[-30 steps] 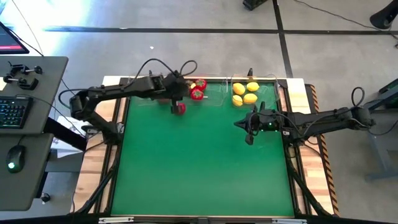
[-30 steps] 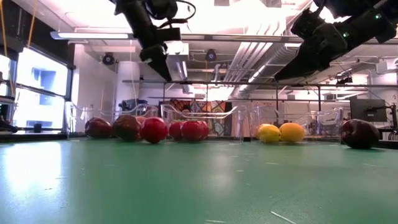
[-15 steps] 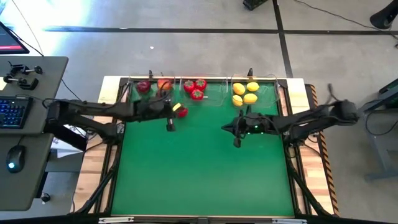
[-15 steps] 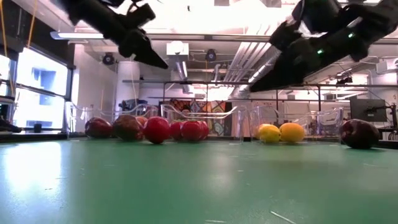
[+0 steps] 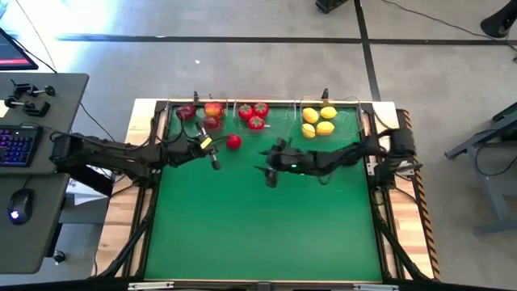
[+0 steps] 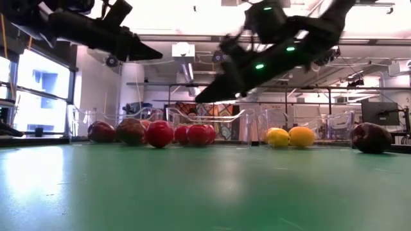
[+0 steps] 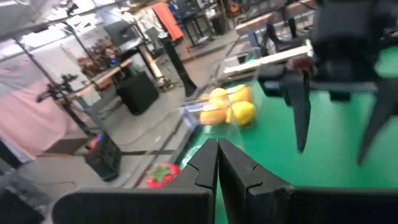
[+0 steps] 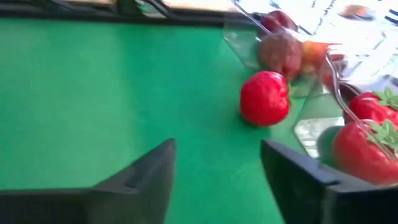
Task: Sort produce into baskets
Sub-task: Put the tomato into the middle transparent bin
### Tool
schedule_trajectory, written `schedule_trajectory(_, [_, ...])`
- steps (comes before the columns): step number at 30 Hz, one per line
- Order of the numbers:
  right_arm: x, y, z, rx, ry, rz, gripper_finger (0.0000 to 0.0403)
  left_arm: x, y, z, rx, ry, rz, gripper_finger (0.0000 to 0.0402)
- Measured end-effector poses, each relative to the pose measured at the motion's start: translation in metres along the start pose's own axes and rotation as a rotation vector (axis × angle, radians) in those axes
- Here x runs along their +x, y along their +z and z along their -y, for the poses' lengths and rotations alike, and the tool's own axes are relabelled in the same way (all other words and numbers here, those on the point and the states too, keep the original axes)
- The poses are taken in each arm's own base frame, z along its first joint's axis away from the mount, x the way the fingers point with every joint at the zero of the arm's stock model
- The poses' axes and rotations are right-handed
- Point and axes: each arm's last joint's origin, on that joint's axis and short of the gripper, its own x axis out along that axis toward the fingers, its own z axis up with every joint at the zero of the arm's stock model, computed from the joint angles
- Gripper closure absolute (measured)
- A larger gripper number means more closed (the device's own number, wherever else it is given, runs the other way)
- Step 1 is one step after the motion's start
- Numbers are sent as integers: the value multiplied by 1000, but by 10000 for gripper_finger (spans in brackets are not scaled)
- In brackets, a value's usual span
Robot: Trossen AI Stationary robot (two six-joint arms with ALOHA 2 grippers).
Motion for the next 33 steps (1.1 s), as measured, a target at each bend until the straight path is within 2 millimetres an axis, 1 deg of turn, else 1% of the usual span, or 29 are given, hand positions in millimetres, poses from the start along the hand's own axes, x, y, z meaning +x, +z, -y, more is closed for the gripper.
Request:
schedule_trajectory(4, [34,9,-6,-25,-84,-63,103,-3,3,-7,28,48,11,401])
schedule_trajectory(7, [59,18,-10,-74,-118,-88,72,-6,4,-11,60,65,7,401])
schedule_trajectory(9, [74,23,-13,-114,-138,-107,62,-8,3,-14,64,69,-11,401])
schedule_trajectory(13, [99,30,-11,-171,-183,-162,57,-10,-3,-17,54,67,-72,401])
schedule_trajectory(20, [135,33,8,-206,-285,-216,56,-9,-12,-21,42,61,-145,401])
schedule_trajectory(22, [142,32,11,-224,-313,-231,56,-9,-14,-22,38,53,-154,401])
schedule_trajectory(29, [166,21,15,-224,-303,-281,56,-8,-14,-23,29,57,-159,401])
schedule_trajectory(33, [176,14,15,-222,-305,-293,57,-8,-15,-23,30,53,-161,401])
